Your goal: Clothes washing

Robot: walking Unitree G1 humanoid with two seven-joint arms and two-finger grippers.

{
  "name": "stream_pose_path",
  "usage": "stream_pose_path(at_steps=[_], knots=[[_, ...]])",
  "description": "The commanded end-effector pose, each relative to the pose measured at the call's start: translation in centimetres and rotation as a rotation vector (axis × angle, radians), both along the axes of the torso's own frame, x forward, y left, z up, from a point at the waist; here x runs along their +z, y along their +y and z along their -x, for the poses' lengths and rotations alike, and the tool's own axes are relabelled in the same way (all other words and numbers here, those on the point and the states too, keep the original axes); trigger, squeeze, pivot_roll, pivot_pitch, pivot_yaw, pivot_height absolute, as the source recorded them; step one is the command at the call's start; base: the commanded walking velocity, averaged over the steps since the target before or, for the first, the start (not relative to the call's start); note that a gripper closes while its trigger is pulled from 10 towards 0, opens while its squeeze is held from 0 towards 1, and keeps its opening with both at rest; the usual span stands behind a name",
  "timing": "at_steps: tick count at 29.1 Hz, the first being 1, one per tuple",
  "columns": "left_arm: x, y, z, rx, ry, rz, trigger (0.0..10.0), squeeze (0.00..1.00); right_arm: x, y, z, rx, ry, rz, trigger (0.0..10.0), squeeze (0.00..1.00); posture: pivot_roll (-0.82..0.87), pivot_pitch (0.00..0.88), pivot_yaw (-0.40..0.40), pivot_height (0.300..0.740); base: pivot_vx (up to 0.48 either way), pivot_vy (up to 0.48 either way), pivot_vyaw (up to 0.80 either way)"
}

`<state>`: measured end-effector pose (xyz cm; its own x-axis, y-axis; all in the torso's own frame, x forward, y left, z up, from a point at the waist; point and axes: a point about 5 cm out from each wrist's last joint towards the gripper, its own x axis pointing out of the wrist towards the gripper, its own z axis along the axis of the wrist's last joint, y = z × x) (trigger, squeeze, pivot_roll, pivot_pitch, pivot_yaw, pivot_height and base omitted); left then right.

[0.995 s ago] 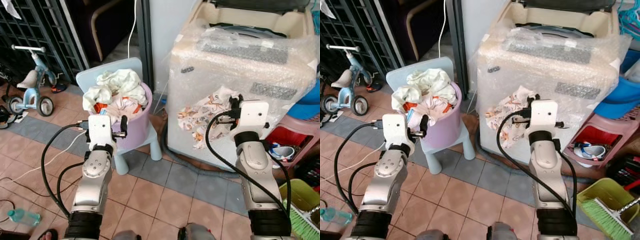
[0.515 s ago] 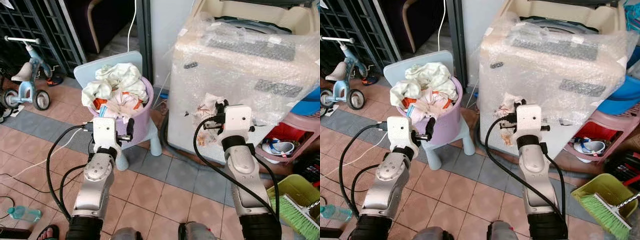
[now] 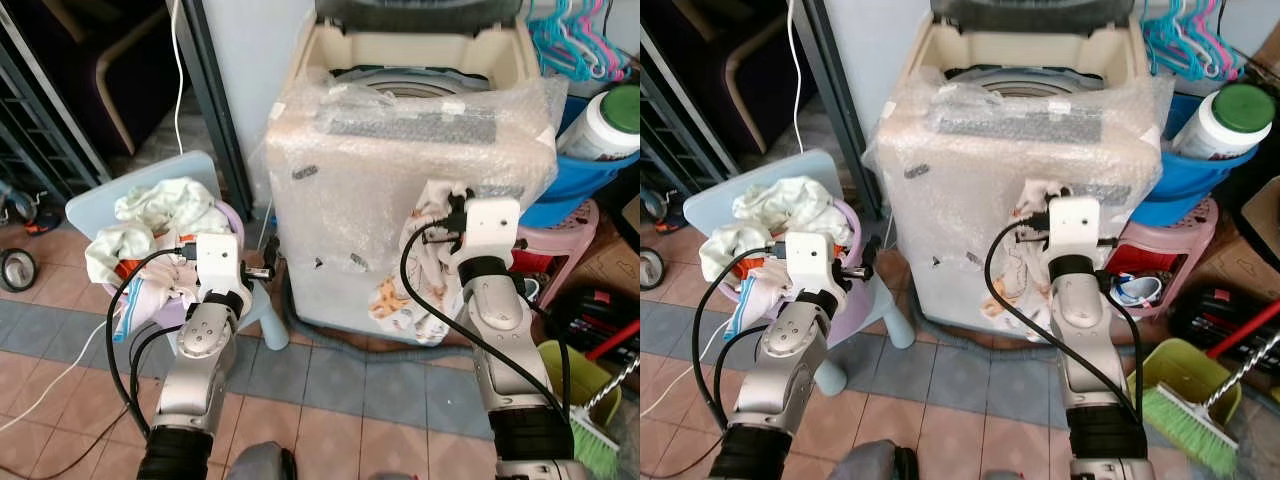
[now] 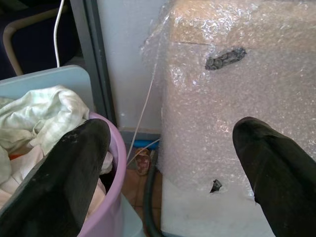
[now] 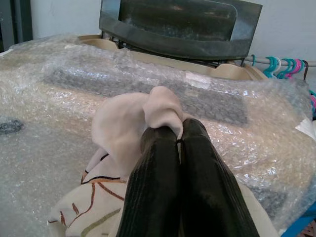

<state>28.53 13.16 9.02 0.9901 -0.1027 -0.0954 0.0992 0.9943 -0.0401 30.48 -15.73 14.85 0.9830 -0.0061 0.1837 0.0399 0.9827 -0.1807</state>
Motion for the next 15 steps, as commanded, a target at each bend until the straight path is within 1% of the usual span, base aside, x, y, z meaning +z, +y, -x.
stream_pose_path(at_steps=[1,4,5,6,8,10,11,13,15], knots=[[0.1,0.3,0.0,0.022,0.009,-0.004,10.0,0.00,0.0,0.7,-0.1,0.036,-0.004,0.005,10.0,0.00,-0.02,0.044,0.034,0.740,0.281,0.000,0.00],[0.0,0.2,0.1,0.041,0.009,0.001,10.0,0.00,-0.3,1.0,-0.2,0.061,0.010,0.002,10.0,0.00,0.02,0.036,-0.015,0.740,0.000,0.000,0.00],[-0.1,0.3,0.2,0.062,0.011,0.004,10.0,0.00,-0.5,1.4,-0.3,0.085,0.018,0.001,10.0,0.00,0.03,0.032,-0.036,0.740,0.000,0.000,0.00],[-0.1,0.3,0.2,0.062,0.011,0.004,10.0,0.00,-0.5,1.4,-0.3,0.085,0.018,0.001,10.0,0.00,0.03,0.032,-0.036,0.740,0.000,0.000,0.00],[-0.1,0.5,0.4,0.088,0.004,0.018,10.0,0.00,-0.5,2.3,-0.6,0.128,0.024,0.002,10.0,0.00,0.06,0.026,-0.068,0.740,0.000,0.000,0.00],[-0.3,0.7,0.6,0.112,0.022,0.025,10.0,0.00,-0.5,2.7,-0.7,0.148,0.025,0.003,10.0,0.00,0.07,0.026,-0.071,0.740,0.000,0.000,0.00],[-0.4,1.1,0.7,0.136,0.032,0.023,10.0,0.00,-0.4,3.2,-1.0,0.166,0.023,0.003,10.0,0.00,0.07,0.021,-0.071,0.740,0.000,0.000,0.00],[-0.5,1.2,0.7,0.140,0.035,0.020,10.0,0.00,-0.3,3.4,-1.0,0.168,0.018,0.003,10.0,0.00,0.07,0.021,-0.071,0.740,0.000,0.000,0.00],[-0.6,1.3,0.5,0.125,0.046,-0.006,10.0,0.00,-0.1,3.3,-1.1,0.150,0.000,0.001,10.0,0.00,0.05,0.020,-0.044,0.740,0.000,0.000,0.00]])
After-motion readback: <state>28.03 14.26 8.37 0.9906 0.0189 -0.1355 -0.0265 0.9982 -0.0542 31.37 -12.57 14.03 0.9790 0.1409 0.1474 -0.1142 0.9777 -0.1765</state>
